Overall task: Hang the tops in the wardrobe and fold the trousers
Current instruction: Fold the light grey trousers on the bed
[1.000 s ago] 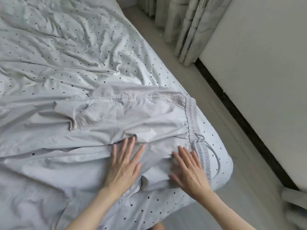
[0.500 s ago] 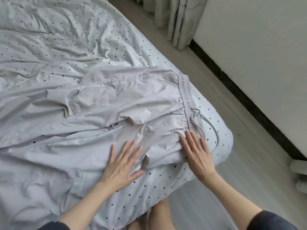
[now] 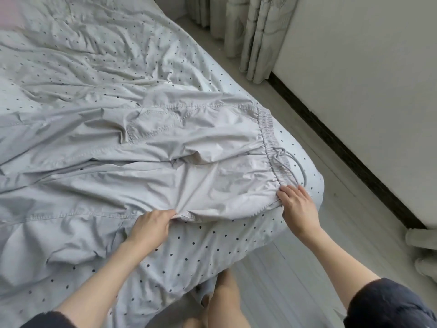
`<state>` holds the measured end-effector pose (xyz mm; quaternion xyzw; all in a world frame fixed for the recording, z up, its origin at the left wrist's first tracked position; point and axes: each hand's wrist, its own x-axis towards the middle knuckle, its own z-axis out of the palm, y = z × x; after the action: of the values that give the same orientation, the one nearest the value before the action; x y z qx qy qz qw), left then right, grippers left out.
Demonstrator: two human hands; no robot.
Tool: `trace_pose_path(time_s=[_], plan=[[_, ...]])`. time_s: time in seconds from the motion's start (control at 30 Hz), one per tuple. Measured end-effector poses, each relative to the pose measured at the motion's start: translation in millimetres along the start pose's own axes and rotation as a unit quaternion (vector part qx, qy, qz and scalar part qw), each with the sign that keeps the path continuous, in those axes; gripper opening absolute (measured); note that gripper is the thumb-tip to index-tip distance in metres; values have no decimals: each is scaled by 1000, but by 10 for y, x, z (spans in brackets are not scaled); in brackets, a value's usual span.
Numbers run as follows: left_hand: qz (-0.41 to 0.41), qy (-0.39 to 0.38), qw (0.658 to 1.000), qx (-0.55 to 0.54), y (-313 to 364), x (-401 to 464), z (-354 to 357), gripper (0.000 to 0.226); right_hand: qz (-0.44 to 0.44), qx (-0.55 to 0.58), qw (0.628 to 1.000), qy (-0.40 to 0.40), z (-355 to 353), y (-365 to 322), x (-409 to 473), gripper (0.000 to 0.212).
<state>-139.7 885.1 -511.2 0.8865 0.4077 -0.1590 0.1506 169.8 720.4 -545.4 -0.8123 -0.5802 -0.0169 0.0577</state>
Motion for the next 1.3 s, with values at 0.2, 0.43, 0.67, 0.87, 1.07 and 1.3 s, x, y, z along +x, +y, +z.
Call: trace_pose_path(time_s=[0.2,0.43,0.67,0.87,1.07,1.3], plan=[[-57,49,987,-141,-211,202,-769,20,38,0,999,3,-485,93,455,29],[-109,137,974,-144,-489,1040,-1634,30,70,-70,988,118,-607,67,1662,18],[-149,136,976,-80,-671,2065,-1942,26,65,-93,993,40,-171,157,2756,18],[-189,86,976,-71,-905,2638,-1671,25,109,-35,988,-107,234,40,3236,22],[-186,72,976,-84,-963,2784,-1430,23,9,130,991,6,393,-778,3134,36],[-127,105,984,-65,-1083,2404,-1411,43,-68,47,978,-190,550,-1356,3065,60]])
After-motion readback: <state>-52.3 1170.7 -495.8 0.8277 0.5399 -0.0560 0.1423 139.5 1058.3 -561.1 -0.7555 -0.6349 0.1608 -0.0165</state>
